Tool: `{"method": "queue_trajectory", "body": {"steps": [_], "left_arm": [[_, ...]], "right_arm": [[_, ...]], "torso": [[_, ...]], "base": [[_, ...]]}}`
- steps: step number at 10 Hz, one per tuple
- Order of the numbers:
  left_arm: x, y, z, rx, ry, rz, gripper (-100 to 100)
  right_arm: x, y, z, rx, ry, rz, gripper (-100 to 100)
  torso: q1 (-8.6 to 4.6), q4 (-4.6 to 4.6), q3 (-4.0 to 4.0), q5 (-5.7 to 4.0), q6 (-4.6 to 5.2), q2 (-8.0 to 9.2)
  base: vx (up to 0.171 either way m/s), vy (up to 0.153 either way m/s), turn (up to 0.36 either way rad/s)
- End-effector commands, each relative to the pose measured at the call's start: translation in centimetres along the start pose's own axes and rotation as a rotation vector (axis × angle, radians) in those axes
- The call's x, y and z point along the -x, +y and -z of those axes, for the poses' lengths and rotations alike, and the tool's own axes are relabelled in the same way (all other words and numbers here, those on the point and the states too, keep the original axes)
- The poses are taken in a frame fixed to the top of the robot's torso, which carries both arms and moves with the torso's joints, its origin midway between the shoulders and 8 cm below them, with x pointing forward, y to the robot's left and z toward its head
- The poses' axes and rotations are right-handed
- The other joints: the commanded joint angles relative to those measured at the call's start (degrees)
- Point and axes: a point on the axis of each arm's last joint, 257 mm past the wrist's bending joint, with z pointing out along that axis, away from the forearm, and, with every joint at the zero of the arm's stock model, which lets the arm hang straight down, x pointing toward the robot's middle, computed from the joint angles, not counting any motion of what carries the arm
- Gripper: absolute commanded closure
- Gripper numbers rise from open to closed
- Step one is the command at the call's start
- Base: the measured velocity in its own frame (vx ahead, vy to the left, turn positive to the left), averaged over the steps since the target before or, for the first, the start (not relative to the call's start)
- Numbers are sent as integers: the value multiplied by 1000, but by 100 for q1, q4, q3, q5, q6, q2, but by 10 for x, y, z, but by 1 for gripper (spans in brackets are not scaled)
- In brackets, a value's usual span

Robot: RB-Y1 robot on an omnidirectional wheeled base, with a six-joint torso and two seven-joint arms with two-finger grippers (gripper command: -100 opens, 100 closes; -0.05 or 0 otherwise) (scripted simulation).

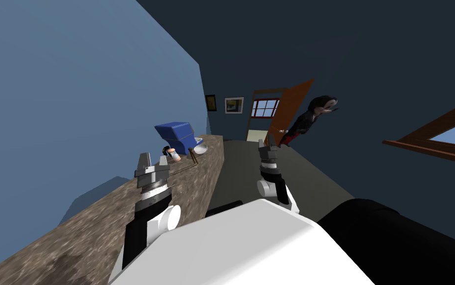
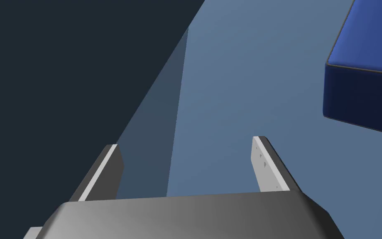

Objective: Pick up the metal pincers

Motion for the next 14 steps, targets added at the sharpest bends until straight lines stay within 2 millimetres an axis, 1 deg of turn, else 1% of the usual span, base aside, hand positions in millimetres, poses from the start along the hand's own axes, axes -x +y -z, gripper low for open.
{"method": "queue_trajectory", "body": {"steps": [1,3,6,7,9,10,11,12,13,14], "left_arm": [[-5,4,1,6,40,-30,-100],[-12,12,3,19,95,-83,-100],[-19,30,8,50,162,-178,-100],[-22,45,13,73,197,-245,-100],[-23,61,18,98,228,-312,-100],[-23,76,23,122,255,-377,-100],[-23,84,26,134,268,-408,-100],[-23,98,31,156,294,-468,-100],[-23,105,34,167,307,-496,-100],[-22,118,40,186,333,-552,-100]], "right_arm": [[0,0,0,0,0,0,0],[0,0,0,0,0,0,0],[0,0,0,0,0,0,0],[0,0,0,0,0,0,0],[0,0,0,0,0,0,0],[0,0,0,0,0,0,0],[0,0,0,0,0,0,0],[0,0,0,0,0,0,0],[0,0,0,0,0,0,0],[0,0,0,0,0,0,0]], "torso": [[0,0,0,0,0,0],[1,-1,-3,0,0,-6],[-1,-3,-8,0,0,-13],[0,-3,-8,0,0,-14],[-4,-5,-13,0,0,-23],[-2,-6,-14,0,0,-24],[-2,-6,-16,0,0,-28],[-2,-7,-16,0,0,-28],[-5,-7,-17,-1,0,-30],[-7,-7,-17,-1,0,-28]], "base": [[8,-3,-7],[21,-5,-11],[34,-7,-17],[53,-7,-38],[58,-12,-22],[75,-6,-34],[69,-8,-27],[74,-17,-33],[68,-18,-28],[67,-13,-31]]}}
